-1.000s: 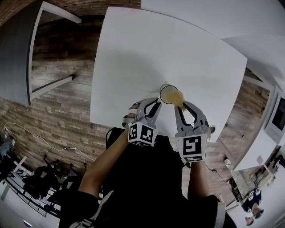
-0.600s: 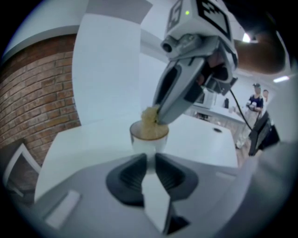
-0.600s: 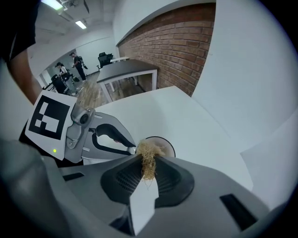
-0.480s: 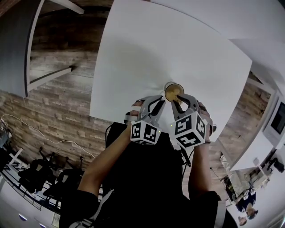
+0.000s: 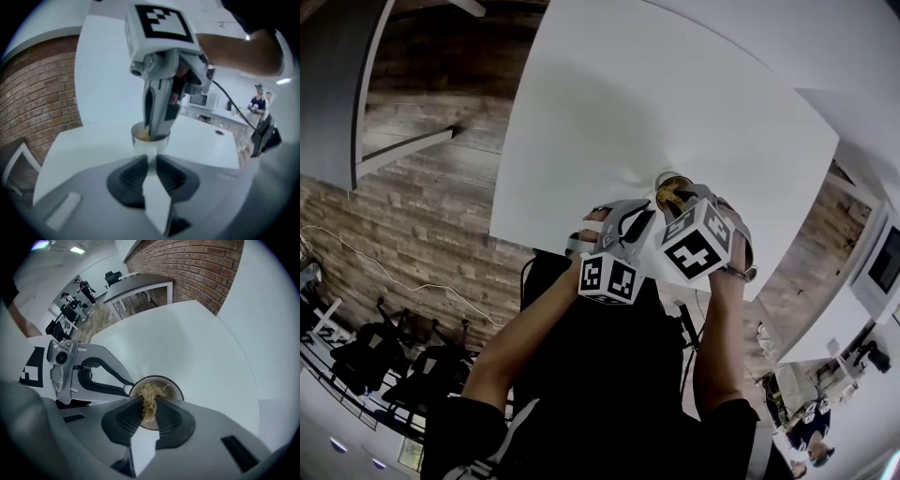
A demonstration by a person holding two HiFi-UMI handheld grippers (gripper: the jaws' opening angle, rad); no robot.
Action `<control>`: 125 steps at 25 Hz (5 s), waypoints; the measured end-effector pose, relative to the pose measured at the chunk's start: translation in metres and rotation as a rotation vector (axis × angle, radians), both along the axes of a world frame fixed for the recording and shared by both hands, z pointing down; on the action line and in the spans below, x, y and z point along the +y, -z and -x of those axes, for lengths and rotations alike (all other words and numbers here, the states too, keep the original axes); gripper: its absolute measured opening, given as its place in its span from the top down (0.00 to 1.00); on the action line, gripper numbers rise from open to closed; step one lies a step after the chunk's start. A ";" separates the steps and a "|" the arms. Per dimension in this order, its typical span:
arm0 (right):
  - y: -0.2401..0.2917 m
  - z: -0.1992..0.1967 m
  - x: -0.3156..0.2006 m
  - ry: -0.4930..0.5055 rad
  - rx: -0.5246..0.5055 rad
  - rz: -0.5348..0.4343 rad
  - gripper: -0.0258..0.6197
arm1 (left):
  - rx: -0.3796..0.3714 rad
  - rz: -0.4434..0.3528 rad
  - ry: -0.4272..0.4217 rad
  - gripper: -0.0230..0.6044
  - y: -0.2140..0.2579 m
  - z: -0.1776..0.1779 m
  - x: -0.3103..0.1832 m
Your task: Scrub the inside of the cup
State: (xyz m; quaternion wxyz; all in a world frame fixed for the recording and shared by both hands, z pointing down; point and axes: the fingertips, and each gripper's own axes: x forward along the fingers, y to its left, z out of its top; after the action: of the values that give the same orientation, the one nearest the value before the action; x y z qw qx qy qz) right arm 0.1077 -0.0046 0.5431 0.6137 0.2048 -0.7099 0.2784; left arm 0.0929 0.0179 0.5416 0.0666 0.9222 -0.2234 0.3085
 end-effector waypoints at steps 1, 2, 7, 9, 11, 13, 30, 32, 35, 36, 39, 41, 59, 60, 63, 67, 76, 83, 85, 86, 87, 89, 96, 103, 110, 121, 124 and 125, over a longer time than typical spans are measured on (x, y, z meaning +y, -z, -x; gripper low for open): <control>0.001 0.000 0.000 0.001 -0.003 0.010 0.88 | -0.001 0.000 0.000 0.87 0.000 0.001 0.000; 0.004 0.000 0.000 0.002 -0.006 0.017 0.87 | -0.004 -0.003 -0.002 0.87 0.000 0.002 0.000; 0.044 -0.006 0.007 0.007 0.001 -0.004 0.88 | -0.032 -0.025 -0.021 0.87 -0.002 0.005 0.004; 0.053 -0.009 0.008 0.008 0.017 -0.024 0.88 | -0.024 -0.017 -0.021 0.87 -0.001 0.005 0.007; 0.048 -0.011 0.009 0.005 0.032 -0.026 0.88 | -0.018 -0.010 -0.016 0.87 -0.001 0.004 0.008; 0.032 -0.013 0.010 0.001 0.045 -0.003 0.88 | -0.019 -0.011 -0.016 0.87 -0.002 0.003 0.007; 0.025 -0.015 -0.001 0.067 0.165 -0.194 0.88 | -0.027 -0.021 -0.029 0.87 -0.001 0.002 0.008; 0.040 -0.016 -0.005 0.058 0.165 -0.253 0.88 | -0.026 -0.022 -0.030 0.87 -0.001 0.003 0.007; 0.039 -0.016 -0.006 0.064 0.177 -0.299 0.88 | -0.019 -0.017 -0.028 0.87 -0.001 0.003 0.006; 0.032 -0.016 -0.005 0.073 0.185 -0.297 0.88 | -0.019 -0.017 -0.028 0.87 -0.001 0.003 0.006; 0.010 -0.014 -0.002 0.095 0.201 -0.259 0.88 | -0.016 -0.015 -0.028 0.87 -0.001 0.002 0.007; 0.000 -0.013 -0.002 0.097 0.203 -0.234 0.88 | -0.017 -0.017 -0.029 0.87 -0.001 0.002 0.007; 0.035 -0.004 -0.008 -0.241 -0.130 -0.204 0.88 | -0.019 -0.016 -0.019 0.87 0.000 0.003 0.004; 0.037 -0.004 -0.007 -0.271 -0.151 -0.191 0.88 | -0.019 -0.016 -0.017 0.87 -0.001 0.003 0.003; 0.024 -0.001 0.000 -0.299 -0.161 -0.121 0.88 | -0.021 -0.015 -0.012 0.87 -0.001 0.003 0.004; 0.006 0.001 0.003 -0.221 -0.078 -0.087 0.88 | -0.027 -0.009 -0.010 0.87 -0.001 0.002 0.004; -0.007 -0.005 -0.010 -0.042 0.130 -0.169 0.88 | -0.028 -0.010 -0.007 0.87 0.000 0.001 0.004; 0.020 -0.007 -0.014 -0.083 0.148 -0.322 0.88 | -0.025 -0.008 -0.004 0.87 -0.003 0.004 0.004; 0.011 -0.005 -0.013 -0.084 0.144 -0.305 0.88 | -0.024 -0.008 -0.002 0.87 -0.002 0.004 0.004; 0.005 -0.005 -0.013 -0.081 0.144 -0.289 0.88 | -0.024 -0.009 -0.001 0.87 -0.002 0.004 0.004; -0.001 -0.005 -0.013 -0.077 0.144 -0.271 0.88 | -0.024 -0.010 -0.001 0.87 -0.002 0.004 0.003; -0.008 -0.004 -0.013 -0.068 0.139 -0.233 0.88 | -0.026 -0.011 -0.001 0.87 -0.002 0.003 0.002; -0.010 -0.001 -0.003 -0.026 0.088 -0.109 0.88 | -0.030 -0.012 0.011 0.87 -0.003 0.002 0.002; 0.007 0.003 0.004 -0.019 0.060 -0.068 0.88 | -0.031 -0.009 0.013 0.87 -0.005 0.007 0.003; 0.041 0.000 0.007 -0.035 0.026 -0.100 0.88 | -0.045 -0.001 0.003 0.87 -0.008 0.006 0.001; 0.120 -0.018 0.013 -0.238 -0.156 -0.395 0.88 | -0.087 0.027 -0.036 0.86 -0.012 0.008 0.004; 0.141 -0.029 0.016 -0.331 -0.250 -0.559 0.87 | -0.098 0.032 -0.046 0.82 -0.008 0.009 0.002; 0.148 -0.032 0.017 -0.370 -0.284 -0.612 0.87 | -0.093 0.038 -0.045 0.80 -0.005 0.009 0.002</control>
State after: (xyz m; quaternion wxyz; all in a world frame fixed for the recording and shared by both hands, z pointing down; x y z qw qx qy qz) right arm 0.1399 0.0127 0.3948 0.3592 0.4624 -0.7892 0.1854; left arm 0.0835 0.0195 0.5467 0.0667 0.9102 -0.1999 0.3566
